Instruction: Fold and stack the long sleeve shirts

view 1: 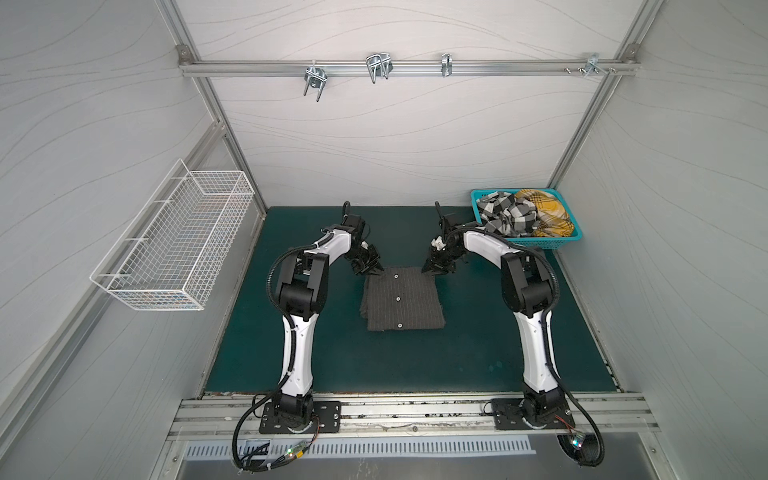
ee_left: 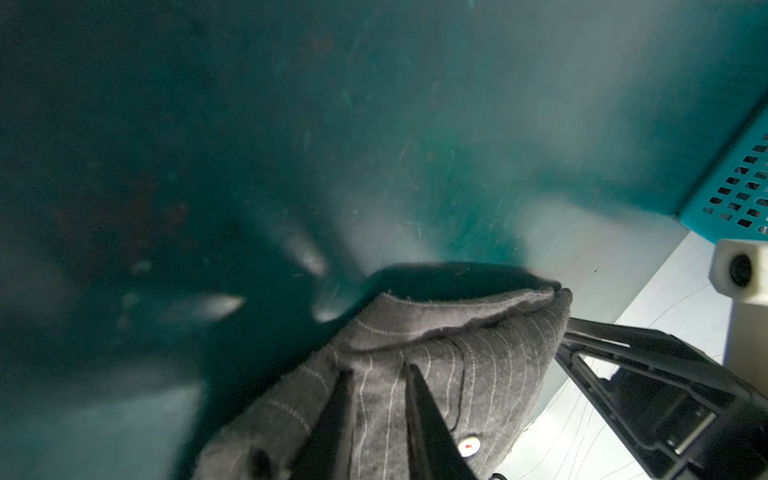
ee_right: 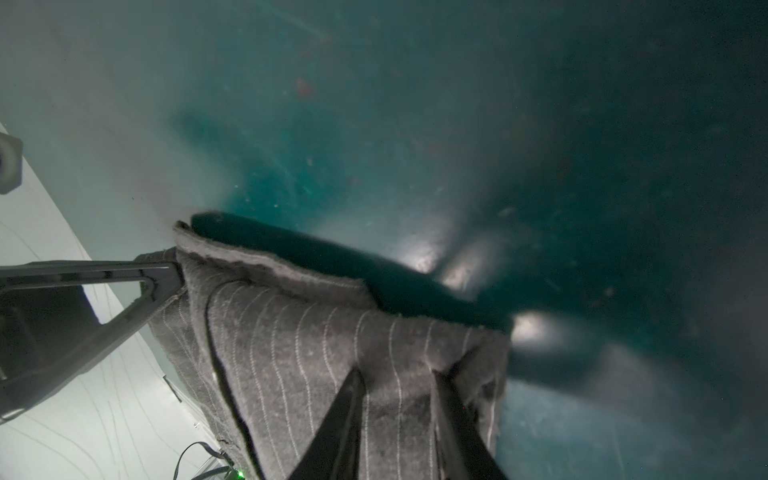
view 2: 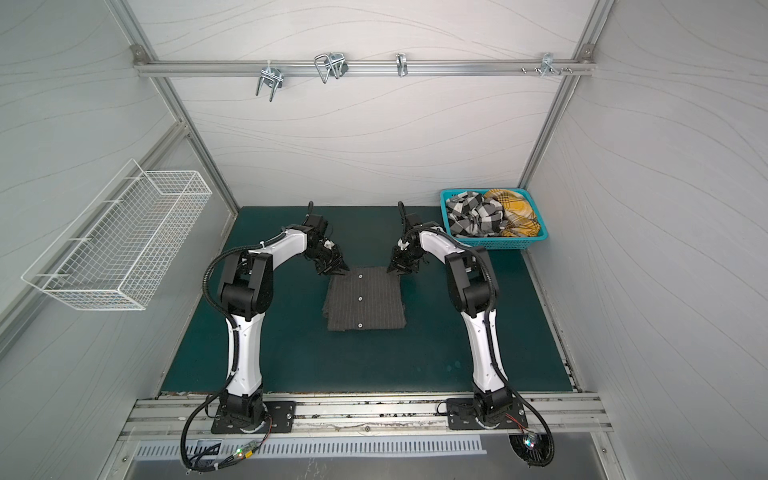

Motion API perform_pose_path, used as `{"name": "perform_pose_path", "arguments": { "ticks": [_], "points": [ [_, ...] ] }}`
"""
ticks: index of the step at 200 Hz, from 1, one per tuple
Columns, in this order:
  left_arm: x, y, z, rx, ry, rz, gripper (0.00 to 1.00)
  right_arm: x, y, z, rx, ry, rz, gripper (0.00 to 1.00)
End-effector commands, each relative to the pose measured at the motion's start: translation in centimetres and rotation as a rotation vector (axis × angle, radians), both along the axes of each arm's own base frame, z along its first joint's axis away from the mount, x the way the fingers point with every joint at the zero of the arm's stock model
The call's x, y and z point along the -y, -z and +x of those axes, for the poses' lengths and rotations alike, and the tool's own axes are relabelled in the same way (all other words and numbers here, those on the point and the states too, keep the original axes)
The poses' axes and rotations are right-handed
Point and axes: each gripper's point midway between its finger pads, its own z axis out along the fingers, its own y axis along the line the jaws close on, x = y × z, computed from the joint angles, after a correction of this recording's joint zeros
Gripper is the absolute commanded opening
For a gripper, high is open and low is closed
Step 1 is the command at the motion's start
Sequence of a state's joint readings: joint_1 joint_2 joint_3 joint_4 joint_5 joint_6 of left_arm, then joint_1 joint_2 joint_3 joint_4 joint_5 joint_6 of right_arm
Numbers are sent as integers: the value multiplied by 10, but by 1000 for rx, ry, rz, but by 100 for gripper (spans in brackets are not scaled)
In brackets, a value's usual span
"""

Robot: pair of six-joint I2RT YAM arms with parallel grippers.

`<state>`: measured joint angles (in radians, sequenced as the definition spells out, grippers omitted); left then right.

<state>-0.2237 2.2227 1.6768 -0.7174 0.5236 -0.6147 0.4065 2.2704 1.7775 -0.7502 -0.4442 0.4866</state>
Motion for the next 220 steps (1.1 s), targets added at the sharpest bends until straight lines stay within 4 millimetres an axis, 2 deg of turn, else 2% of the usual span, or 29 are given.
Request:
{"name": "perform_pose_path", "arguments": {
  "ticks": [1,28,47,55,78,98,117,139,158,171,185,204,220],
  "points": [
    [-6,13,-10,-36,21,38,22,4,9,-12,-44,-34,-11,30],
    [-6,14,-30,-53,9,13,22,3,9,-30,-65,-48,-3,30],
    [-4,2,-44,-38,15,5,22,-1,2,-46,-69,-55,6,30],
    [-5,-5,-47,-27,15,3,25,-3,-1,-52,-68,-61,7,30],
    [-11,-39,-46,40,16,19,43,1,-13,-61,-55,-42,-20,30],
    [-17,-77,-47,107,22,25,57,12,-33,-61,-16,-12,-56,33],
    [-26,-107,-58,158,5,19,60,20,-56,-67,34,-7,-63,46],
    [-31,-125,-91,187,3,-1,62,28,-68,-87,55,-27,-78,54],
    [-34,-118,-128,167,-6,-34,69,33,-69,-116,44,-68,-88,55],
    [-36,-108,-150,157,-2,-56,78,34,-66,-138,38,-100,-100,55],
    [-36,-99,-166,164,-14,-84,88,35,-59,-161,15,-136,-117,55],
    [-33,-89,-174,188,-47,-138,96,34,-48,-187,-26,-161,-127,55],
    [-36,-73,-174,214,-105,-145,97,32,-39,-200,-43,-163,-131,55]
  ]
}}
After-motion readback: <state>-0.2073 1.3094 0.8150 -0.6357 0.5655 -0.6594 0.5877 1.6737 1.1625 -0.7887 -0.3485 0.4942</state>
